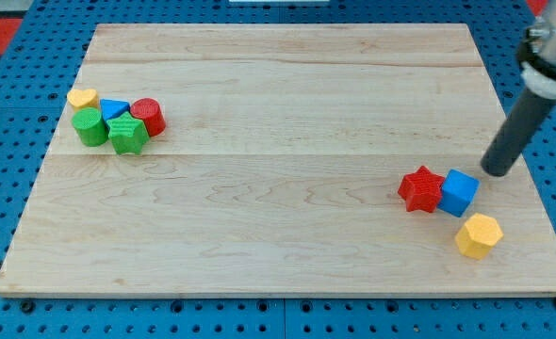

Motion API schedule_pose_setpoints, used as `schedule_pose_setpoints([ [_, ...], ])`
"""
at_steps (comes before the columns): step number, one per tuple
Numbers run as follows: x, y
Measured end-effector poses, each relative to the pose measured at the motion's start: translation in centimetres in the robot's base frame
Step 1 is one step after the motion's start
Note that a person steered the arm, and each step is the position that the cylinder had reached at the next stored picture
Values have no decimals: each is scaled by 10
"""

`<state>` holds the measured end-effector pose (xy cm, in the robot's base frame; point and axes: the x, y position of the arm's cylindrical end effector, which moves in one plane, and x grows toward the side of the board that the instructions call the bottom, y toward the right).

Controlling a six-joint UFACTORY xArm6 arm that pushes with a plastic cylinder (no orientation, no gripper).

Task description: Move the red star parallel to the green star

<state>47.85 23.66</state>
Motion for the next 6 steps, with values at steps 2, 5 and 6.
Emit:
schedule_pose_setpoints([
  [2,13,-24],
  [5,20,-134],
  [6,59,-109],
])
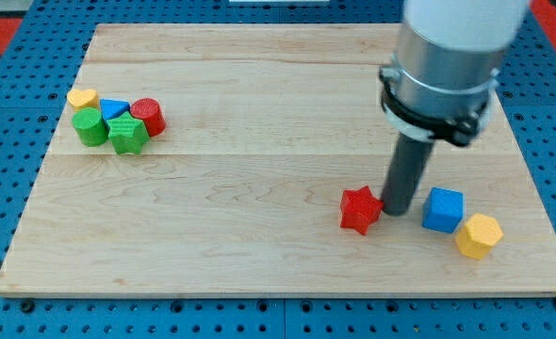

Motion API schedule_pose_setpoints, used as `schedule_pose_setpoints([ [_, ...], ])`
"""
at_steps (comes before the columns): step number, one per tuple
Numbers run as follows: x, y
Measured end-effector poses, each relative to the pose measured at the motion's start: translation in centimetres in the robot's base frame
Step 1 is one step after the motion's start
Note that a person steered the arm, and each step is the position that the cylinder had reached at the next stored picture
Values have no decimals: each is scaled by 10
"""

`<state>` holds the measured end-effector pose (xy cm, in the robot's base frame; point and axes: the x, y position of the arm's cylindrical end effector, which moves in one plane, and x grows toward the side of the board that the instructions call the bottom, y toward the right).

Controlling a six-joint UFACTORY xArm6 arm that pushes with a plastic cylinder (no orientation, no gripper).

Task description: Move the red star parallel to the green star

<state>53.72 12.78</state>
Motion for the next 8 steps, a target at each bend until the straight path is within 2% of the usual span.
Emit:
schedule_pose_setpoints([
  [1,22,-29],
  [3,-68,-48],
  [6,-68,-64],
  [8,-67,-136],
])
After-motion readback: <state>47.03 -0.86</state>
